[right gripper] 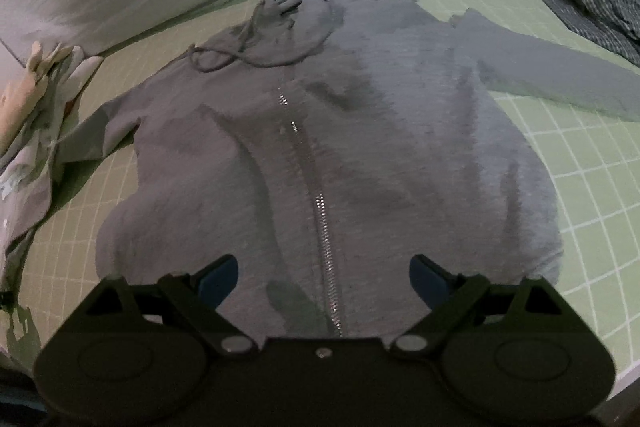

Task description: Fold clothes

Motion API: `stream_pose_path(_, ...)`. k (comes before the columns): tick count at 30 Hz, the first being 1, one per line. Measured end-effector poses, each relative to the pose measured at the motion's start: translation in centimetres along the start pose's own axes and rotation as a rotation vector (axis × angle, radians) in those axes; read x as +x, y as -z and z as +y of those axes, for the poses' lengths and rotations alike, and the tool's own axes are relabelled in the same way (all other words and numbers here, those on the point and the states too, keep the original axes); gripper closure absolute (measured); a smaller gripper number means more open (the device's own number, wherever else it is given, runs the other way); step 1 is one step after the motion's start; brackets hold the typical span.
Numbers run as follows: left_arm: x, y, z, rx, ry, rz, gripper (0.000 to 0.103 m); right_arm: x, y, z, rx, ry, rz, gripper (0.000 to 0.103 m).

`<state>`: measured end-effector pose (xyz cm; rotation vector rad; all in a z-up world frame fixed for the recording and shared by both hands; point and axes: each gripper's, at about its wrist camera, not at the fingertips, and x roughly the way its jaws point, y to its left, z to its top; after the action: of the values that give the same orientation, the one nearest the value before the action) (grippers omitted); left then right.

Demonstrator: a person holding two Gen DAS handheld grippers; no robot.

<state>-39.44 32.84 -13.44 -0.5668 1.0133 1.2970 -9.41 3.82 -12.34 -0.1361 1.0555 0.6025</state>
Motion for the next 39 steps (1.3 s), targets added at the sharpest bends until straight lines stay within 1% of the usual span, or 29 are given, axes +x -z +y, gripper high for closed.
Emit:
stream_pose_path(3,-0.6,-0.2,-0.4,-0.003,0.058,-0.018,0.045,-0.2,0.2,-0.1,0.007,0.002,0.0,0.01)
stream_pose_path(6,-0.8,-0.6,-1.0,-0.002,0.066,-0.035,0.038,-0.4,0.1,-0.4,0.034,0.011,-0.02,0.01)
stream_pose_path(11,-0.3,-1.0,-0.7,-0.015,0.055,-0.001,0.037,-0.9,-1.3,-0.7,0.104,0.004,-0.067,0.01)
stream_pose_path(13,-0.5,-0.8,-0.3,-0.03,0.055,0.003,0.037,-1.1,-2.0,-0.4,0.11,-0.003,-0.082,0.01)
stream_pose_path(15,-0.9,-0.5,0.1,-0.047,0.055,0.004,0.035,-1.4,-2.6,0.1,0.083,-0.008,-0.101,0.01)
stream_pose_path(17,-1.6,0.0,0.2,-0.06,0.054,-0.007,0.033,-1.6,-3.0,0.6,0.043,-0.012,-0.123,0.006)
stream_pose_path(18,-1.9,0.2,0.2,-0.061,0.053,-0.013,0.032,-1.7,-3.0,0.9,0.019,-0.016,-0.137,0.002)
stream_pose_path(19,-2.3,0.4,0.1,-0.053,0.05,-0.017,0.032,-1.7,-3.0,1.2,-0.004,-0.021,-0.15,0.0)
stream_pose_path(23,-4.3,1.4,-0.6,0.015,0.014,-0.037,0.032,-1.4,-2.9,2.4,-0.081,-0.036,-0.178,0.0)
stream_pose_path(24,-4.8,1.7,-0.5,0.022,0.003,-0.042,0.03,-1.2,-2.9,2.6,-0.088,-0.05,-0.187,0.0)
stream_pose_path(26,-5.9,2.4,-0.2,0.015,-0.02,-0.049,0.028,-1.1,-2.6,3.0,-0.103,-0.076,-0.196,0.0)
stream_pose_path(28,-6.7,3.1,0.3,0.005,-0.038,-0.053,0.028,-1.2,-2.4,3.5,-0.117,-0.101,-0.212,0.0)
stream_pose_path(31,-7.1,3.8,1.1,-0.008,-0.043,-0.053,0.028,-1.0,-2.0,4.3,-0.135,-0.151,-0.229,0.0)
stream_pose_path(33,-7.2,4.2,1.6,-0.013,-0.04,-0.052,0.028,-0.7,-1.9,5.2,-0.154,-0.168,-0.227,0.0)
stream_pose_path(35,-6.7,3.9,2.3,-0.011,-0.025,-0.05,0.028,-0.6,-1.7,6.3,-0.177,-0.165,-0.214,0.0)
stream_pose_path(39,-4.6,2.3,3.9,0.001,0.012,-0.039,0.028,-0.8,-1.3,9.0,-0.19,-0.153,-0.225,0.0)
